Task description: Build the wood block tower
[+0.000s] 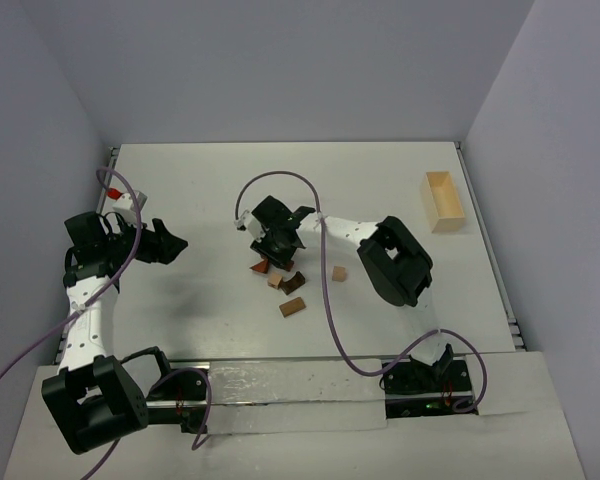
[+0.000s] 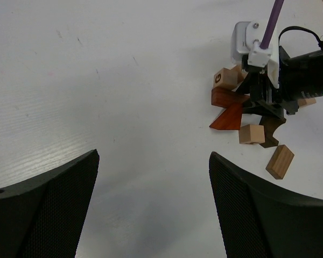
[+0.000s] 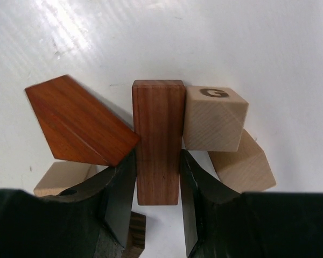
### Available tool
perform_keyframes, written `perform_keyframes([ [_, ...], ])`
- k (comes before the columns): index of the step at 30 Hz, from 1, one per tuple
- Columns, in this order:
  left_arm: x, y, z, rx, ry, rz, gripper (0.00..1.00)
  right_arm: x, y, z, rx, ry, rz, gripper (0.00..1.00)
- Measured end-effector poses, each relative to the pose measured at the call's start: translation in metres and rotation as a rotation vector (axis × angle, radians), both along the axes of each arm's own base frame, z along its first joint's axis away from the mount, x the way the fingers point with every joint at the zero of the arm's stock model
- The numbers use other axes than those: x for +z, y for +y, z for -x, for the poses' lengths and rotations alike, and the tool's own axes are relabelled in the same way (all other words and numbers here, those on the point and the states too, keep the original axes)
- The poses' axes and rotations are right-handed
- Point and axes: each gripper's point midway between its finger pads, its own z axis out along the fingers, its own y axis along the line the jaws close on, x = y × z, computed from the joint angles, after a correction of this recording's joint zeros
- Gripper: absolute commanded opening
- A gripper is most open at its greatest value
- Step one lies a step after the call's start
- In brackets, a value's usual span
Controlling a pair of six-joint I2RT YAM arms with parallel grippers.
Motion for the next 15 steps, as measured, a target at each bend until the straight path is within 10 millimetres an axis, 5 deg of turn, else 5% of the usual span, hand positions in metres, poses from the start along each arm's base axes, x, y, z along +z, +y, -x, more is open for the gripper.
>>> perform_keyframes([
  [15, -0.002, 0.002, -0.001, 0.014, 0.005, -0.005, 0.89, -0.002, -0.024, -0.028, -0.701, -0.029, -0.034, 0.0],
])
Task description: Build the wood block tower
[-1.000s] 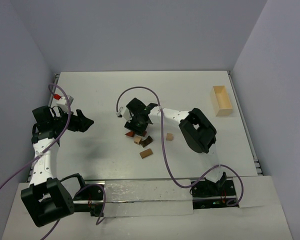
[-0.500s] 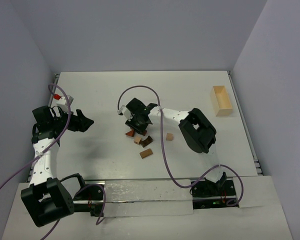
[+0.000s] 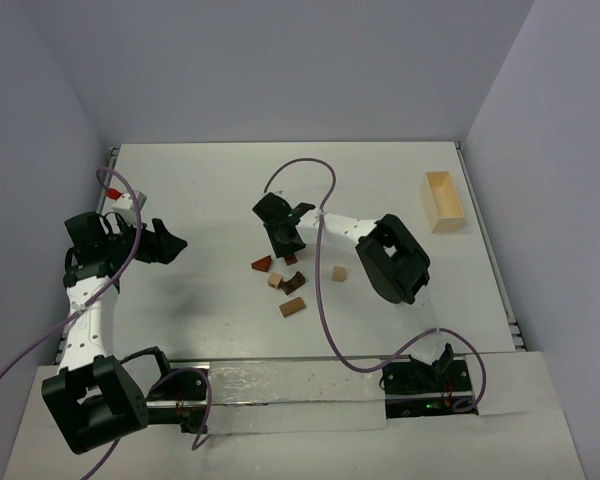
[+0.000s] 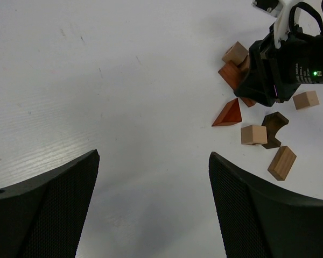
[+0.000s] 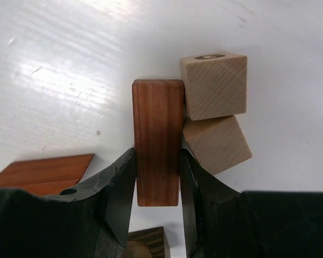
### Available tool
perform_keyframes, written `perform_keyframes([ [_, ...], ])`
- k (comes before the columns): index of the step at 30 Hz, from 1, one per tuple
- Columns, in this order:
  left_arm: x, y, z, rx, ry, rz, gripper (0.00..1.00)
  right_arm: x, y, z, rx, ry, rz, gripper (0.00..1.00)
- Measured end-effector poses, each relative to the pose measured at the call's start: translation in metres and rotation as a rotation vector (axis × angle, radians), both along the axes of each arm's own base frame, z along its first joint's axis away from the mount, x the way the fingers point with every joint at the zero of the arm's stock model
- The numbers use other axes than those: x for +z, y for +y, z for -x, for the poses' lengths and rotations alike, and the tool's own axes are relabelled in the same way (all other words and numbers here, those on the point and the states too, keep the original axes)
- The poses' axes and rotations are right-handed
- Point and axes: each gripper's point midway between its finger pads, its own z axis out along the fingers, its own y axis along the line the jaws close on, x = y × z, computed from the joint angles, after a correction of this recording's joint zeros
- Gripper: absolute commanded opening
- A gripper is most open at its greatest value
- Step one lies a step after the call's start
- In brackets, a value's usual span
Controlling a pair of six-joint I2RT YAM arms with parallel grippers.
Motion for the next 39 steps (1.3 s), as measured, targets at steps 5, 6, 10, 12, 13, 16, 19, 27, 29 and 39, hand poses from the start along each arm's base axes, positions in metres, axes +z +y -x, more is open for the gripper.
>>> perform_keyframes([
  [5, 0.0, 0.001, -0.001, 0.01, 0.002, -0.002, 0.89, -0.001, -0.013, -0.007, -0.185, -0.008, -0.044, 0.0],
  [6, -0.001, 0.002, -0.001, 0.012, 0.002, -0.002, 0.89, -0.001, -0.015, -0.008, -0.213, -0.01, -0.051, 0.0],
  [10, -0.001, 0.003, -0.002, 0.019, 0.004, -0.002, 0.89, -0.001, -0.024, -0.006, -0.3, -0.013, -0.085, 0.0],
  [12, -0.001, 0.003, -0.003, 0.02, 0.003, -0.002, 0.89, -0.001, -0.028, -0.005, -0.329, -0.005, -0.1, 0.0],
  [13, -0.001, 0.003, -0.003, 0.021, 0.005, -0.001, 0.89, -0.001, -0.028, -0.005, -0.336, -0.001, -0.106, 0.0],
  [16, -0.002, 0.003, -0.004, 0.022, 0.005, 0.001, 0.89, -0.001, -0.028, -0.005, -0.344, 0.005, -0.115, 0.0],
  [19, -0.004, 0.004, -0.005, 0.025, 0.01, 0.003, 0.89, -0.001, -0.026, -0.005, -0.343, 0.007, -0.117, 0.0],
  [27, -0.006, 0.006, -0.008, 0.044, 0.024, 0.007, 0.89, -0.002, -0.022, -0.004, -0.338, 0.017, -0.078, 0.0],
  [29, -0.006, 0.007, -0.008, 0.049, 0.024, 0.007, 0.89, -0.002, -0.022, -0.004, -0.339, 0.019, -0.068, 0.0],
  [39, -0.007, 0.007, -0.01, 0.053, 0.024, 0.008, 0.89, -0.002, -0.017, -0.004, -0.347, 0.027, -0.047, 0.0],
])
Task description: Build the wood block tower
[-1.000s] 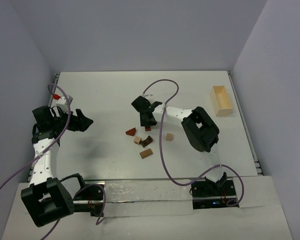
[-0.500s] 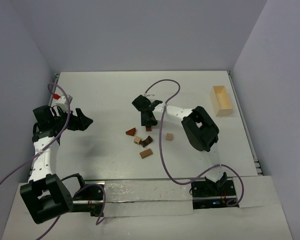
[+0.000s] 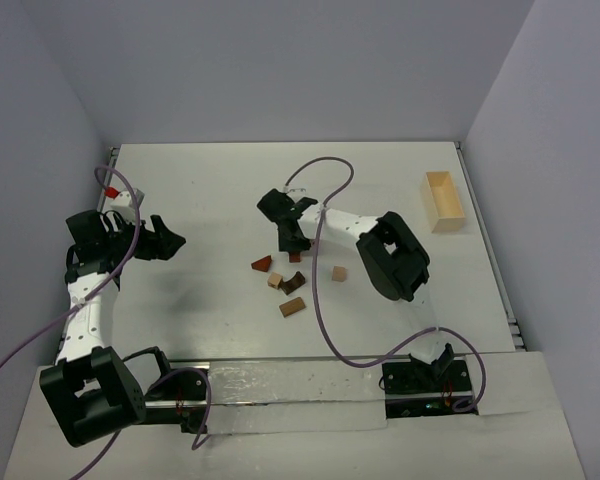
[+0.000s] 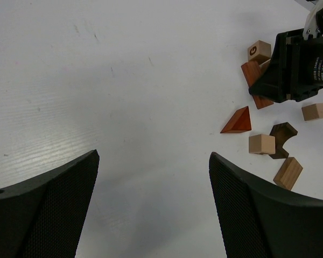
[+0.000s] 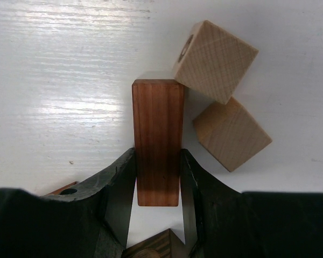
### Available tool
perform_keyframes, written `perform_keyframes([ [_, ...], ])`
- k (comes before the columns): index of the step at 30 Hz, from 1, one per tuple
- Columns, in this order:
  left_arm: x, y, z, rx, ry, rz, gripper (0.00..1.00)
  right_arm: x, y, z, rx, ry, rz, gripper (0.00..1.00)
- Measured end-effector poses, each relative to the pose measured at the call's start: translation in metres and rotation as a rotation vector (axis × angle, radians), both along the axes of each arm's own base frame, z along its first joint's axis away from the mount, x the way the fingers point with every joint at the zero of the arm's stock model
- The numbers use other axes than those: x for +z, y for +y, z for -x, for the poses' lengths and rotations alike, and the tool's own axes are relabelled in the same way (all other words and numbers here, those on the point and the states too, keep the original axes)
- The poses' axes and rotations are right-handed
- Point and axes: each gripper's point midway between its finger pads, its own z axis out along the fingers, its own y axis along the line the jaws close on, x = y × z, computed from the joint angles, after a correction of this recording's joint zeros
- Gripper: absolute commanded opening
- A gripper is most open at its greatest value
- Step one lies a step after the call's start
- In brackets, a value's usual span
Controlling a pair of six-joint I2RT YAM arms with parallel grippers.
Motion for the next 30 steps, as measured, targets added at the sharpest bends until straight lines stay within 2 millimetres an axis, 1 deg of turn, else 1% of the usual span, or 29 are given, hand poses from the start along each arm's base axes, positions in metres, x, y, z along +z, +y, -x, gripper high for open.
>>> perform_keyframes([
  [7, -0.002, 0.001, 0.0, 0.01, 0.007, -0.001, 0.89, 0.0, 0.011, 0.0, 0.0, 0.003, -0.007, 0.01],
  [10, -0.003, 0.002, 0.0, 0.016, 0.013, 0.002, 0.89, 0.0, 0.012, 0.0, 0.0, 0.004, -0.007, 0.06],
  [14, -0.004, 0.002, 0.0, 0.022, 0.017, 0.006, 0.89, 0.0, 0.017, 0.0, 0.001, 0.005, -0.008, 0.08],
  [18, -0.006, 0.002, -0.001, 0.025, 0.026, 0.009, 0.89, -0.001, 0.022, 0.001, 0.007, 0.004, -0.011, 0.11],
  [22, -0.007, 0.003, -0.001, 0.029, 0.031, 0.009, 0.9, -0.001, 0.024, 0.002, 0.007, 0.002, -0.012, 0.18],
  [25, -0.008, 0.003, -0.001, 0.029, 0.032, 0.009, 0.9, -0.001, 0.024, 0.002, 0.005, 0.002, -0.013, 0.29],
  [28, -0.008, 0.003, -0.002, 0.03, 0.034, 0.01, 0.9, -0.001, 0.024, 0.002, 0.004, 0.002, -0.014, 0.5],
  [29, -0.008, 0.003, -0.002, 0.03, 0.035, 0.01, 0.9, -0.001, 0.025, 0.002, 0.003, 0.003, -0.015, 0.6],
  [30, -0.008, 0.003, -0.002, 0.031, 0.035, 0.011, 0.9, -0.001, 0.026, 0.002, 0.001, 0.005, -0.023, 0.73],
])
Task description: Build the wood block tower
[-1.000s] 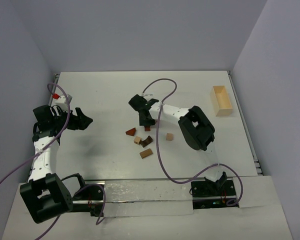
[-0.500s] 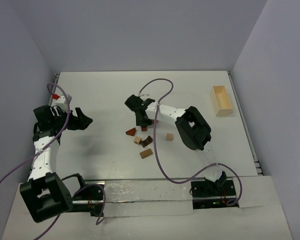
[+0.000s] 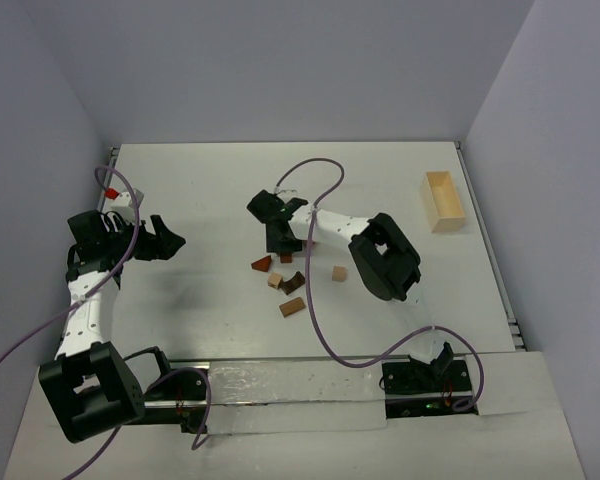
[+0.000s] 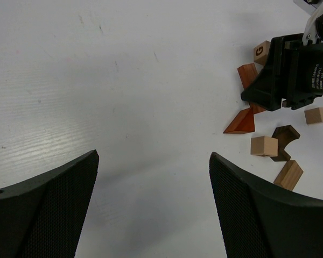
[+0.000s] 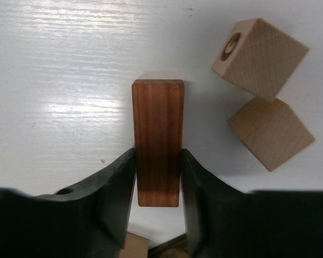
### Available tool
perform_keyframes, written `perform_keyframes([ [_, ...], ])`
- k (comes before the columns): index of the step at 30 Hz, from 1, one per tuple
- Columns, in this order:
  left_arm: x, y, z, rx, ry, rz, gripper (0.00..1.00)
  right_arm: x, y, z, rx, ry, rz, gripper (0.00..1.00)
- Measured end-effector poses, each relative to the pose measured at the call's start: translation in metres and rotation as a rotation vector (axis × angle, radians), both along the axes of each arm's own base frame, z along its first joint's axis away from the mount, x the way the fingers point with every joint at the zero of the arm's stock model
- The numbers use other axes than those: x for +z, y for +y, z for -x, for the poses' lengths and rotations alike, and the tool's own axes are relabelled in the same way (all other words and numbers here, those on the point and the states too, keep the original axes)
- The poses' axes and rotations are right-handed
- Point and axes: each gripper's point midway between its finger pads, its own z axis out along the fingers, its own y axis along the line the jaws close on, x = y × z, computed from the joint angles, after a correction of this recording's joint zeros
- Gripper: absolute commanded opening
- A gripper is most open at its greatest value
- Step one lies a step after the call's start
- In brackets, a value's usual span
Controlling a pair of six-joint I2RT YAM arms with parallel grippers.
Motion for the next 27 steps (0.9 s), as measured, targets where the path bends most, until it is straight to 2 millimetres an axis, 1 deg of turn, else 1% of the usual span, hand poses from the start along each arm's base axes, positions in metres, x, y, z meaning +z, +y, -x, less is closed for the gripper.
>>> perform_keyframes([
  [1, 0.0, 0.0, 0.0, 0.0, 0.0, 0.0, 0.9, 0.0, 0.003, 0.0, 0.003, 0.003, -0.014, 0.88],
  [2, 0.0, 0.0, 0.0, 0.001, 0.0, 0.0, 0.9, 0.0, 0.007, 0.001, 0.008, 0.003, -0.026, 0.95],
  [3, 0.0, 0.0, 0.0, 0.001, 0.001, 0.001, 0.9, 0.001, 0.012, 0.001, 0.014, 0.0, -0.038, 0.99],
  [5, 0.0, 0.0, 0.0, 0.001, 0.001, 0.0, 0.9, 0.001, 0.019, 0.004, 0.035, -0.005, -0.048, 1.0],
  [7, 0.0, 0.0, 0.0, 0.002, 0.001, 0.0, 0.9, 0.001, 0.021, 0.006, 0.048, -0.005, -0.046, 1.0],
  [17, 0.0, 0.001, 0.0, 0.004, 0.001, -0.002, 0.9, 0.003, 0.021, 0.008, 0.069, -0.007, -0.041, 1.0],
  [25, 0.0, 0.001, 0.0, 0.005, 0.002, -0.003, 0.9, 0.007, 0.006, 0.015, 0.096, 0.001, 0.014, 1.0],
  [27, 0.0, 0.001, 0.0, 0.005, 0.001, -0.003, 0.9, 0.013, 0.002, 0.016, 0.109, -0.005, 0.029, 1.0],
])
